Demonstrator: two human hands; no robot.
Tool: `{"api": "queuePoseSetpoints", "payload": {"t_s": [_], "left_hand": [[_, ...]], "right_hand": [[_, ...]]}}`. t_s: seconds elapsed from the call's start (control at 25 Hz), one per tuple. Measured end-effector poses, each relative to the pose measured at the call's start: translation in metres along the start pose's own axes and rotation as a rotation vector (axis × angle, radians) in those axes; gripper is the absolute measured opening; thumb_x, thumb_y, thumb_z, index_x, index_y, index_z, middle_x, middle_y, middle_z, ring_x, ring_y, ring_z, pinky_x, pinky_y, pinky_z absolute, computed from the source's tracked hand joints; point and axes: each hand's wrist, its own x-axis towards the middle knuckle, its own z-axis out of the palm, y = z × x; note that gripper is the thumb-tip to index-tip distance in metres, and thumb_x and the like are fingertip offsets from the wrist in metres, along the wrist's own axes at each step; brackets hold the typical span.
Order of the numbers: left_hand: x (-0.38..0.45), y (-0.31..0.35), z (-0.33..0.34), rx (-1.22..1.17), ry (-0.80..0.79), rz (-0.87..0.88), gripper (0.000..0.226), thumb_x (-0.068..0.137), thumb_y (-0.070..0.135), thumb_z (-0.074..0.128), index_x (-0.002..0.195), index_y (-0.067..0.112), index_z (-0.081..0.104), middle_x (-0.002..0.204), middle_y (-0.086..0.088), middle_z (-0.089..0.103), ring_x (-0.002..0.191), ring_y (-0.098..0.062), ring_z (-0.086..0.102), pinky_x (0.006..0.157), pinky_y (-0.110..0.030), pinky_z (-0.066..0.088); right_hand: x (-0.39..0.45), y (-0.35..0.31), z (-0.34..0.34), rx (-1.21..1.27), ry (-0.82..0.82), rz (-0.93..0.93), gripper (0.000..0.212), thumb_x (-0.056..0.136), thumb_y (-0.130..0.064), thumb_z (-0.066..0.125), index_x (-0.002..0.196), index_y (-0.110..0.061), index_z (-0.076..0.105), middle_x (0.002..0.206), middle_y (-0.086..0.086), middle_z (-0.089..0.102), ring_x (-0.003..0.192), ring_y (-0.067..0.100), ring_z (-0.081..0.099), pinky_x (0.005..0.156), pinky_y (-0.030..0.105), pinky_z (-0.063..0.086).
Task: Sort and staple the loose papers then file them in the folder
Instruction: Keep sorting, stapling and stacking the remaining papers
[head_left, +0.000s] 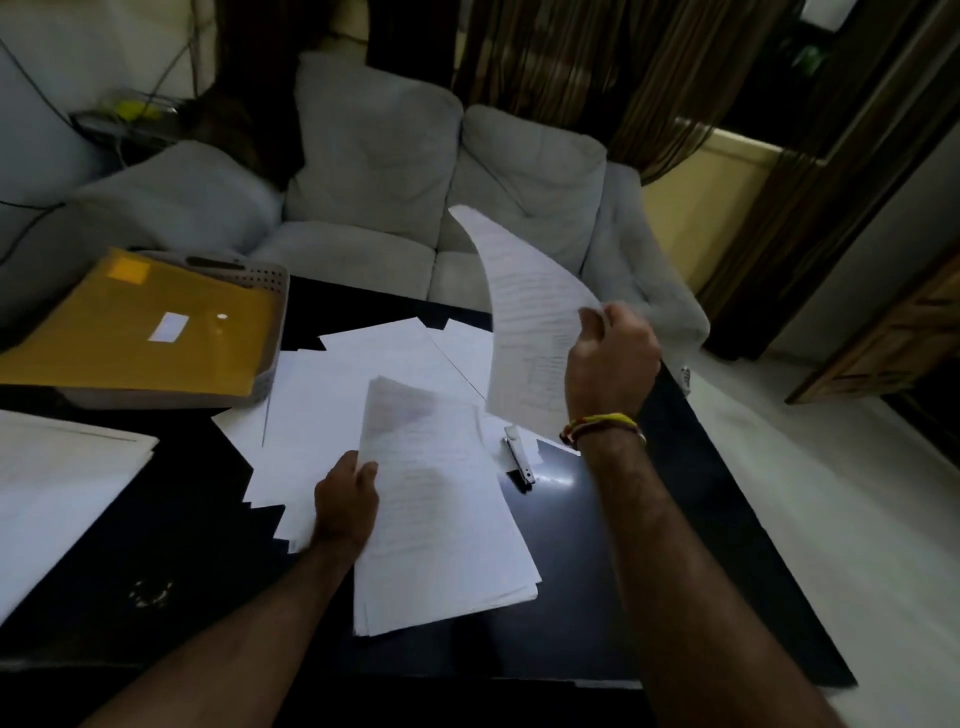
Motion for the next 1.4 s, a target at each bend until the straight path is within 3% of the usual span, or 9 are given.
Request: {"api": "queuePoseSetpoints", "payload": {"t_s": [0.12,0.36,0.56,0.68,0.8,0.96,1.08,1.24,1.4], "left_hand": [[-0.001,-0.006,-0.032,0.003,0.031,-0.089,0.013,0.094,0.011,0.053,0.092,0.000,0.060,0.092,-0.019,0.065,0.089,-0.035,0.059,0.070,-0.030,0.035],[-0.011,-0.042,-0.079,-0.065,0.015,-0.123,0.023,0.091,0.026,0.061,0.095,0.003,0.061,0.089,-0.012,0.065,0.089,-0.033,0.063,0.066,-0.031,0.044],[-0.019,-0.051,-0.076,-0.134,0.030,-0.080,0.049,0.089,0.052,0.049,0.129,0.024,0.056,0.110,-0.005,0.069,0.105,-0.028,0.064,0.086,-0.032,0.049],[-0.015,-0.047,-0.074,-0.014,0.075,-0.071,0.042,0.101,0.038,0.037,0.127,0.011,0.057,0.113,-0.008,0.067,0.110,-0.028,0.059,0.083,-0.023,0.040],[-0.016,-0.045,-0.076,-0.019,0.016,0.015,0.035,0.097,0.022,0.052,0.132,0.020,0.054,0.112,0.007,0.067,0.104,-0.011,0.062,0.084,-0.020,0.045],[-0.013,-0.055,-0.074,0.095,-0.029,0.037,0.060,0.092,0.013,0.057,0.147,0.018,0.035,0.125,0.000,0.064,0.110,-0.015,0.061,0.096,-0.026,0.048],[-0.015,-0.051,-0.071,0.155,-0.063,-0.002,0.064,0.095,0.015,0.053,0.152,0.017,0.022,0.131,-0.008,0.060,0.117,-0.023,0.058,0.101,-0.033,0.046],[-0.018,-0.051,-0.071,0.185,-0.080,0.009,0.066,0.097,0.014,0.048,0.153,0.016,0.014,0.131,-0.014,0.058,0.115,-0.029,0.058,0.099,-0.035,0.047],[-0.026,-0.044,-0.055,0.418,-0.003,-0.014,0.066,0.097,0.018,0.043,0.153,0.010,0.011,0.121,-0.017,0.060,0.101,-0.035,0.059,0.079,-0.041,0.048]], "right_hand": [[-0.009,-0.017,0.013,0.164,-0.262,0.174,0.021,0.084,-0.025,0.067,0.081,-0.004,0.070,0.084,0.015,0.070,0.081,0.031,0.065,0.070,0.034,0.051],[-0.112,0.016,0.069,0.146,-0.897,0.397,0.025,0.080,-0.029,0.071,0.071,-0.007,0.067,0.073,0.005,0.067,0.075,0.024,0.065,0.069,0.033,0.051],[-0.177,0.054,0.100,0.000,-1.105,0.381,0.024,0.082,-0.030,0.070,0.079,-0.011,0.056,0.087,0.008,0.060,0.083,0.022,0.056,0.070,0.028,0.042],[-0.166,0.057,0.106,-0.084,-1.206,0.285,0.021,0.088,-0.028,0.066,0.088,-0.010,0.055,0.100,0.011,0.057,0.091,0.024,0.054,0.075,0.027,0.041],[-0.153,0.054,0.112,-0.170,-1.316,0.188,0.041,0.093,-0.031,0.062,0.117,0.001,0.057,0.123,0.015,0.058,0.113,0.029,0.056,0.088,0.027,0.042],[-0.164,0.049,0.115,-0.219,-1.298,0.229,0.057,0.090,-0.041,0.062,0.129,-0.002,0.046,0.133,0.015,0.053,0.122,0.031,0.052,0.097,0.033,0.043],[-0.161,0.050,0.110,-0.121,-1.205,0.363,0.074,0.083,-0.051,0.068,0.131,-0.002,0.040,0.121,0.011,0.055,0.120,0.029,0.053,0.095,0.033,0.043],[-0.163,0.060,0.093,0.101,-1.020,0.522,0.044,0.083,-0.045,0.070,0.106,-0.010,0.057,0.109,0.005,0.059,0.099,0.020,0.056,0.082,0.025,0.041],[-0.174,0.075,0.084,-0.023,-0.689,0.391,0.028,0.084,-0.029,0.071,0.103,-0.010,0.062,0.108,0.011,0.062,0.104,0.029,0.059,0.082,0.027,0.041]]}}
